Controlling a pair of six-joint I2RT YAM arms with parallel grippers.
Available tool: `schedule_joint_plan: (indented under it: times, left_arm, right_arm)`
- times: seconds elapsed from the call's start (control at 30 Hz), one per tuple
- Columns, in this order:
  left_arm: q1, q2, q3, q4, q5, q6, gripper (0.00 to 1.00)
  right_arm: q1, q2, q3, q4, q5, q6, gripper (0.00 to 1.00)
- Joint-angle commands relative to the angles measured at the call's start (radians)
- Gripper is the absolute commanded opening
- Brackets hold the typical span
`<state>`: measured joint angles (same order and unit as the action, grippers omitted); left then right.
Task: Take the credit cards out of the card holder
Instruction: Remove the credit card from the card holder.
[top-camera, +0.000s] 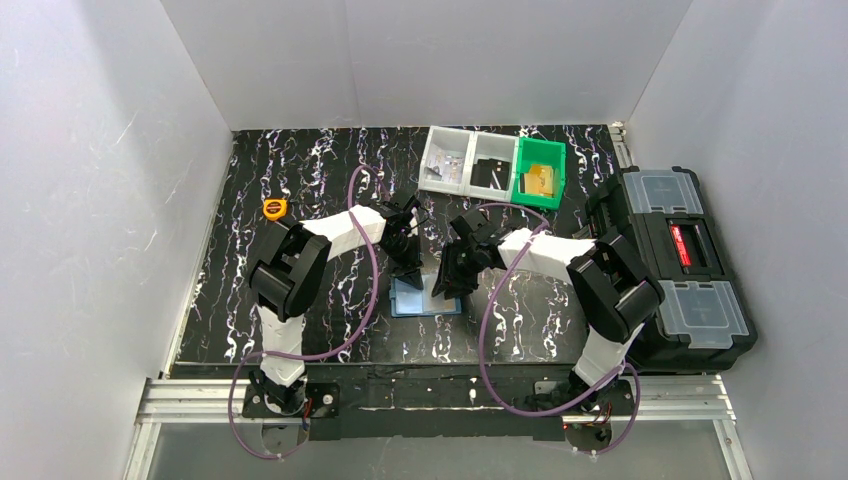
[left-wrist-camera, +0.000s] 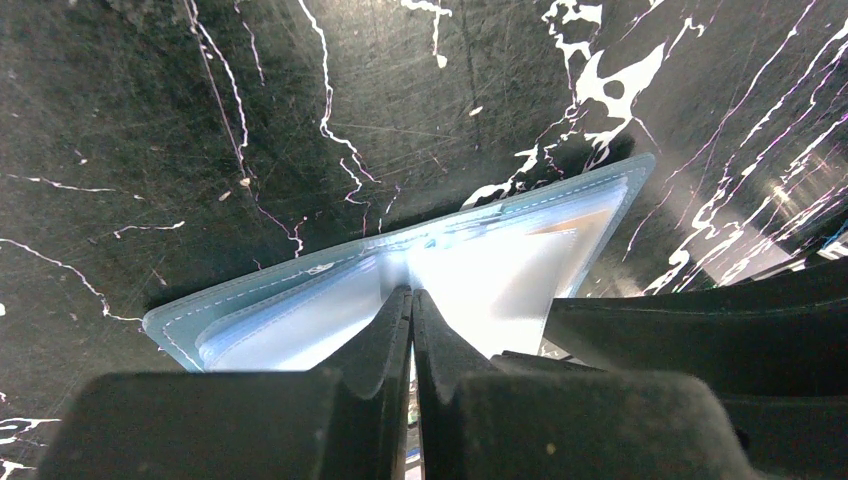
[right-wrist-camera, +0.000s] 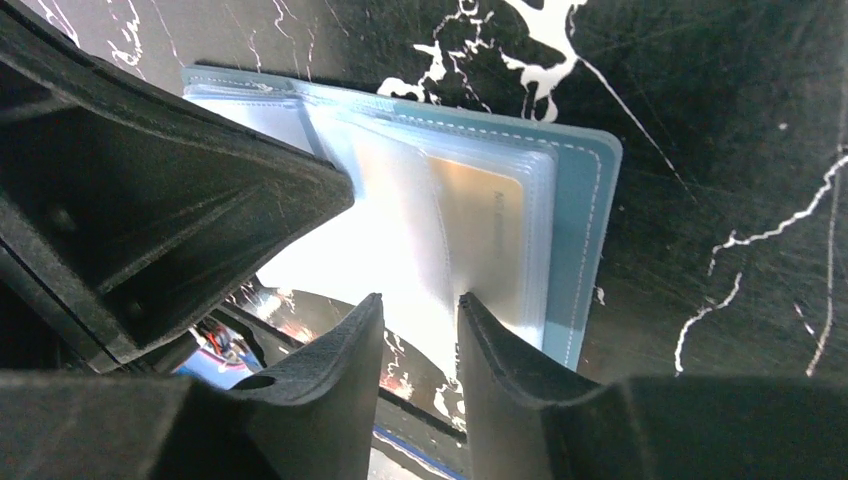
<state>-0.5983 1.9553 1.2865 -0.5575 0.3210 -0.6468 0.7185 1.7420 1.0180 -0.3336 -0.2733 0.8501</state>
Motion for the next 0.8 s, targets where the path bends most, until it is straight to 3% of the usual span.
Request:
schedule_joint_plan:
  times: [0.0,0.2,0.3,0.47,0.77]
  left_arm:
    - [-0.006,0.06,-0.057,-0.056,-0.125,0.032,0.0]
    - [-0.006,0.018,-0.031,-0.06,-0.105,0.042,0.0]
    - [-0.006,-0.029,0.003,-0.077,-0.099,0.051,0.08]
    - [-0.001,-0.116,0.048,-0.132,-0.124,0.063,0.21]
    - [0.068,-0.26,-0.062,-0.145,-0.119,0.079,0.23]
  right_arm:
    - [-0.005,0.023,-0.018,0.061,-0.034,0.023,0.38]
    - [-0.016,-0.006,-0.033,0.054,-0.007,0.037,0.12]
    - [-0.016,-0.025,-0.028,0.039,0.006,0.031,0.03]
    - [-0.015,-0.053,-0.002,-0.006,0.026,0.01,0.01]
    - [-0.006,-0.052,0.081,-0.044,0.011,-0.003,0.03]
